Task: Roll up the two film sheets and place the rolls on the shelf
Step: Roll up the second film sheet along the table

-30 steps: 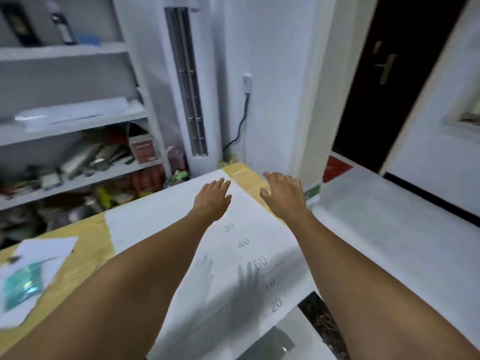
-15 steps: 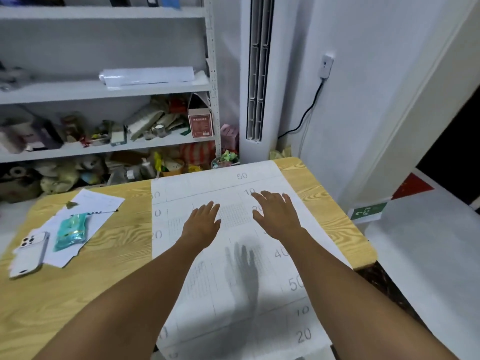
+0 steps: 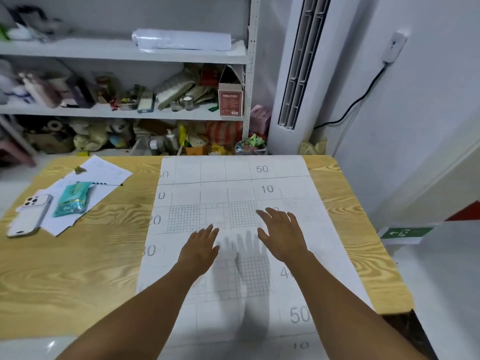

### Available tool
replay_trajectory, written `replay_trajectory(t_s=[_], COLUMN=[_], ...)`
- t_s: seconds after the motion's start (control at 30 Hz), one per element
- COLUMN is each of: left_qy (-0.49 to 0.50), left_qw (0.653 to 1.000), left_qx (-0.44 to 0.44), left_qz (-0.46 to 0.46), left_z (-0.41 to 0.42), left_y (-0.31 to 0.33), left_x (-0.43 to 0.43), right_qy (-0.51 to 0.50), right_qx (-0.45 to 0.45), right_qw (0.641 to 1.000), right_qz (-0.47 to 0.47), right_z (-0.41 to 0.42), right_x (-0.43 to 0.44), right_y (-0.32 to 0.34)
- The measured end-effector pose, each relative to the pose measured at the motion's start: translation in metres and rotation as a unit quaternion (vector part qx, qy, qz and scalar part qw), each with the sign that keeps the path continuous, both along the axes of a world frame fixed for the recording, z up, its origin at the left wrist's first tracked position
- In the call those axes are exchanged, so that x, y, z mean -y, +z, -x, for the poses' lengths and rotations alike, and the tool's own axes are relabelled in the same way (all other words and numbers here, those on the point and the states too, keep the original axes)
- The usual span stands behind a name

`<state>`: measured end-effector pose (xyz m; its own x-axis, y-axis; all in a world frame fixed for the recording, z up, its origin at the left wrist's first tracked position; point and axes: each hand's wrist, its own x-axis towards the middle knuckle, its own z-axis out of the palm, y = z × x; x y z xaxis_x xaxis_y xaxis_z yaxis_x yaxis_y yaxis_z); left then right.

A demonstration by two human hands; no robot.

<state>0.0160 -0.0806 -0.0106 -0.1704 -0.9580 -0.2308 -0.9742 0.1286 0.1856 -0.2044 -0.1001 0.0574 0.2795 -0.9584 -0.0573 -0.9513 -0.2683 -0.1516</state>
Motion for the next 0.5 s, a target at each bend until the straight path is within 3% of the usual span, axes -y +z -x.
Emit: replay_trajectory(t_s=[0.23, 0.5], left_qy=[-0.002, -0.008], left_qw=[0.99, 0.994], left_qx=[0.016, -0.023], left_qz=[-0.137, -0.108], left_z=[0.016, 0.012], left_y=[-0.065, -0.076], left_x=[-0.022, 0.018], right_qy=[0.027, 0.041], right_qx=[0.011, 0.06], right_qw=[0.997, 0.99], right_qz=[-0.065, -0.122], right_z=[0.028, 0.021], right_x=[0.003, -0.014], right_y=[-0.058, -0.12])
